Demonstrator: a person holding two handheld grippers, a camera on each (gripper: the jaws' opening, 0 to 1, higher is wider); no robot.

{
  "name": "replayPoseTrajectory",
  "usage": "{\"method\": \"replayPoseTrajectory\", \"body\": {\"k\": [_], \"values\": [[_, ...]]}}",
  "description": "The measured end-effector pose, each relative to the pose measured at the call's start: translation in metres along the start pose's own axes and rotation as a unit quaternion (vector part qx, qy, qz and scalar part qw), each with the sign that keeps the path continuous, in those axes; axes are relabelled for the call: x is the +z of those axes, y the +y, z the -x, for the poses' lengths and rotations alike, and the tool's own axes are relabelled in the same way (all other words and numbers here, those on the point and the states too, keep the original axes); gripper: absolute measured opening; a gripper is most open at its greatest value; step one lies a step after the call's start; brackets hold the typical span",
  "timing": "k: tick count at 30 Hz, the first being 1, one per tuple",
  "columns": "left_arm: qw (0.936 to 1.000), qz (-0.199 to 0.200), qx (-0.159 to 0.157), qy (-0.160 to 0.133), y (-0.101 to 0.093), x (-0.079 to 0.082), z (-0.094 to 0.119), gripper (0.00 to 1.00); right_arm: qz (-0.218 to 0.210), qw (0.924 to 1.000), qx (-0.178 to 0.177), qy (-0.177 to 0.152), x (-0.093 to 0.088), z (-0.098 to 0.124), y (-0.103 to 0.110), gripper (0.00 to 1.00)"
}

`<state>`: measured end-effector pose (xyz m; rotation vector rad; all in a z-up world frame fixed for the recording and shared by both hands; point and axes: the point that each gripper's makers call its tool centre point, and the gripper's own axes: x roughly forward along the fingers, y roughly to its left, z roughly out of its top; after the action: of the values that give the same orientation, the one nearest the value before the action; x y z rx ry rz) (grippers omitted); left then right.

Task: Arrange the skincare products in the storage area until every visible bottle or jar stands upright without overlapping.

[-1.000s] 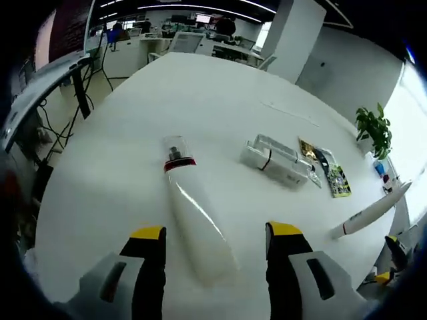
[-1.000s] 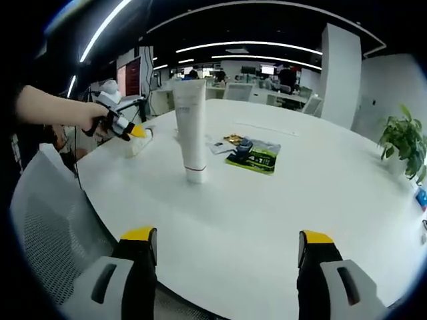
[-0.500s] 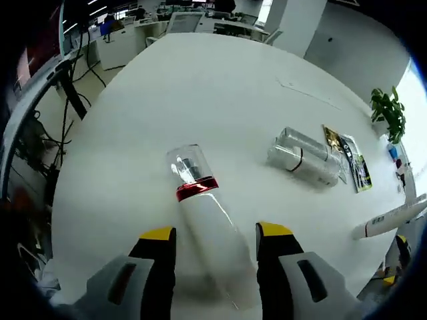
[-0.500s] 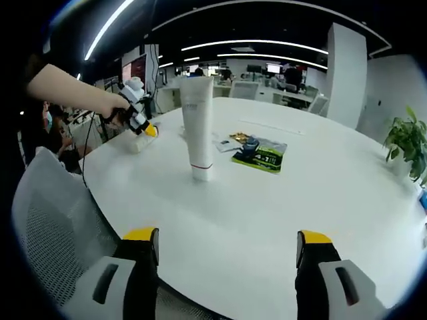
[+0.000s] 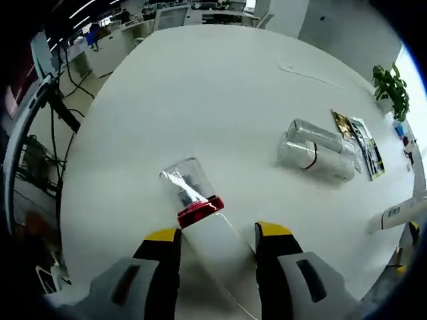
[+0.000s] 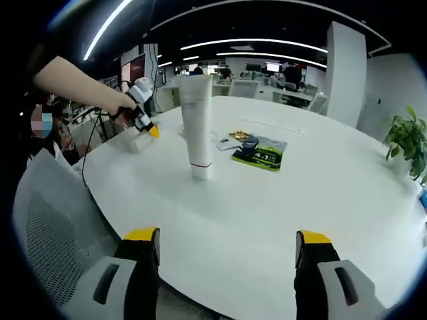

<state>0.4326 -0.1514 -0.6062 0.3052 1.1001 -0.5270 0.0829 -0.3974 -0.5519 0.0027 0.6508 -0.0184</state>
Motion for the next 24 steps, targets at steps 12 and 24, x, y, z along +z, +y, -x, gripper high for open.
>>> {"method": "replayPoseTrajectory", "body": {"k": [12,24], "values": [[0.9992,-0.028,-0.024,0.017,-0.002,-0.002,0.000,0.34,0.003,1.0000,0.000,0.006,-0.003,-0.002,-0.001,0.87],[0.9954,-0.070,-0.061,0.024,-0.016,-0.008,0.001,0.25,0.009,0.9999,0.001,0.009,-0.003,-0.001,0.000,0.86]]}}
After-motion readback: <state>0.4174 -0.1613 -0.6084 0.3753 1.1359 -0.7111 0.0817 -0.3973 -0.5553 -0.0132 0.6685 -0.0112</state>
